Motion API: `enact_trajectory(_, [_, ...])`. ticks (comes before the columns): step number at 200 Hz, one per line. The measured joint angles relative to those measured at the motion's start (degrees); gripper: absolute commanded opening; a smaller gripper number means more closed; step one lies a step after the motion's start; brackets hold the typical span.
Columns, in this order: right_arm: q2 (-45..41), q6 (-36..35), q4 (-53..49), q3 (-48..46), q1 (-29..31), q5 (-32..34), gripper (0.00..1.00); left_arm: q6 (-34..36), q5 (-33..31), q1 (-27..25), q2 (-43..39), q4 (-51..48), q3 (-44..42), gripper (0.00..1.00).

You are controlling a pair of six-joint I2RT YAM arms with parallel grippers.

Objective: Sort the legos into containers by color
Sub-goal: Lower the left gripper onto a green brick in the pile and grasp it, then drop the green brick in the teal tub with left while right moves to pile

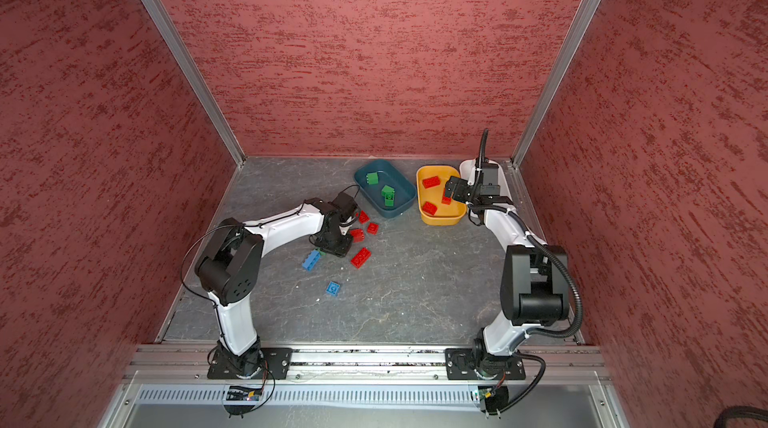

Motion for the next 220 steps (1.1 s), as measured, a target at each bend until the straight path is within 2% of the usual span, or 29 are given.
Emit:
enact_trajectory(46, [-0.59,0.52,2.8,-1.07,4.92,-1.38,0.99,-2.32,1.99,-0.48,2.73,5.99,14.05,0.27])
enact_trajectory(84, [-0.59,1.55,3.85,-1.18,6.67,-1.77,0.99,-4.76,3.02,-0.7,14.19,9.11,31.41,0.27])
enact_trajectory(110, [-0.59,1.97,4.11,-1.18,7.23,-1.79,0.99,-6.75,1.38,-0.72,21.77,8.09,40.92,0.27])
enact_trajectory(131, [-0.59,2.47,4.74,-1.68,8.09,-1.99,0.99,-8.74,-0.11,-0.5,27.41,6.29,49.18,0.39])
enact_trajectory(160, [-0.59,3.19,6.1,-3.89,11.02,-2.4,0.99,-11.47,-0.02,0.59,32.06,3.52,57.99,0.62])
enact_trajectory(191, [-0.37,2.78,6.69,-4.92,14.97,-2.69,0.99,-12.83,-0.09,1.68,31.8,2.29,59.34,0.78])
enact_trajectory(220, [0.28,1.01,7.41,-4.92,18.64,-2.89,0.99,-12.76,-0.72,1.99,29.62,2.08,55.89,0.88])
